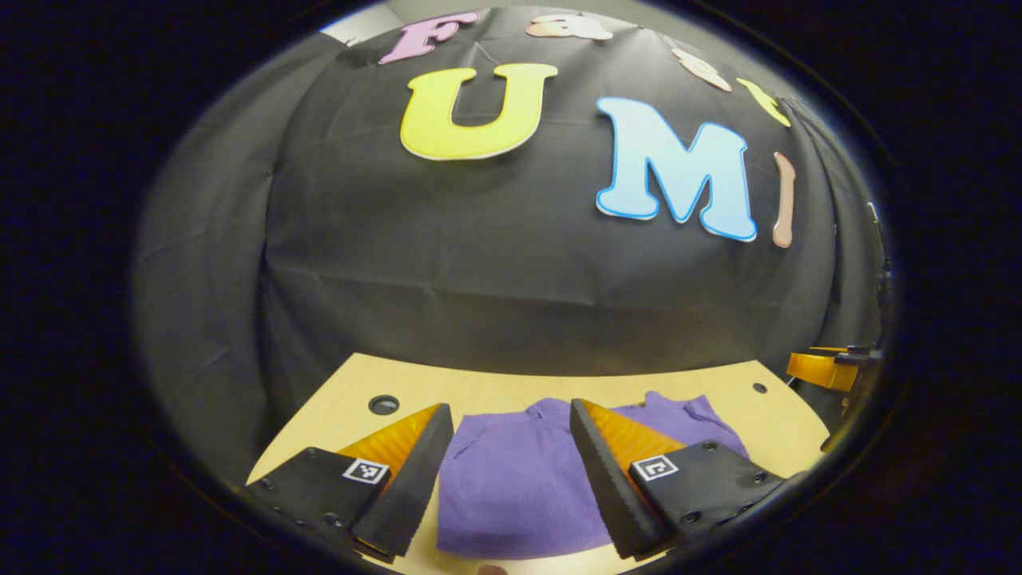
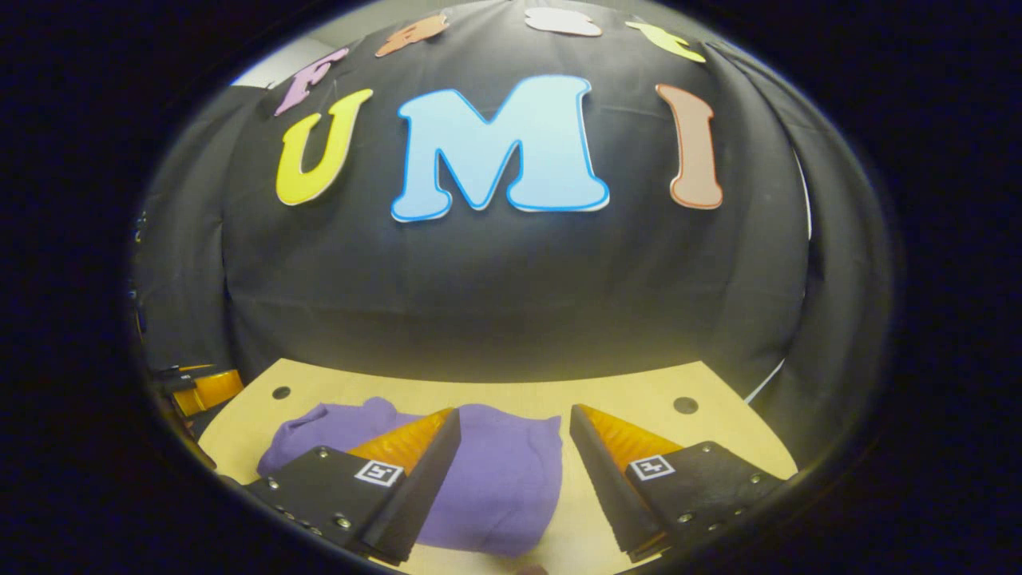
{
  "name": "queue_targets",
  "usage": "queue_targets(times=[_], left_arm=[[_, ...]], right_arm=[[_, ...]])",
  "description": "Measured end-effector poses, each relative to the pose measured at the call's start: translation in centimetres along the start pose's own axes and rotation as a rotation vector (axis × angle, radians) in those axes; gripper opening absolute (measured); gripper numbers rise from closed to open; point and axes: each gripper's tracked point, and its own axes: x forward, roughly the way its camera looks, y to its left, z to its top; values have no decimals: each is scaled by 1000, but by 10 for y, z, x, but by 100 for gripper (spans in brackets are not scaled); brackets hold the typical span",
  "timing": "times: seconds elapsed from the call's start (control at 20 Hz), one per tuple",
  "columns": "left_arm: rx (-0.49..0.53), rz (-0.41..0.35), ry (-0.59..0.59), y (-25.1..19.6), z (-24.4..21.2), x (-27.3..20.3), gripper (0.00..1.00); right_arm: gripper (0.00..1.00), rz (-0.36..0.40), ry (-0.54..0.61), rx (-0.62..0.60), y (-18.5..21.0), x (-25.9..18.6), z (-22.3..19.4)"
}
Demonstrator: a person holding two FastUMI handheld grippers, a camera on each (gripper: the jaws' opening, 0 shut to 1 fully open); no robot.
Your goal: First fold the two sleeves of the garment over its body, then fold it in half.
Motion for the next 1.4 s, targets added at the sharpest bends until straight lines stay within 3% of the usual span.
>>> queue_targets(times=[0.6, 0.65, 0.75, 0.95, 1.05, 1.25, 1.4], left_arm=[[82, -73, -191, -19, 50, -155, 94], [92, -82, -208, -24, 54, -166, 94], [104, -96, -233, -34, 59, -184, 94], [106, -92, -259, -44, 63, -211, 94], [103, -88, -272, -47, 62, -223, 94], [100, -86, -279, -58, 57, -234, 94], [113, -87, -282, -66, 58, -234, 94]], right_arm=[[87, -21, -160, -41, 44, -175, 33], [84, -15, -162, -34, 50, -182, 30], [87, -10, -184, -13, 53, -202, 32], [83, -43, -216, -15, 43, -227, 37], [87, -65, -213, -36, 36, -236, 32], [84, -91, -224, -85, 26, -244, 27], [87, -102, -231, -97, 20, -250, 31]])
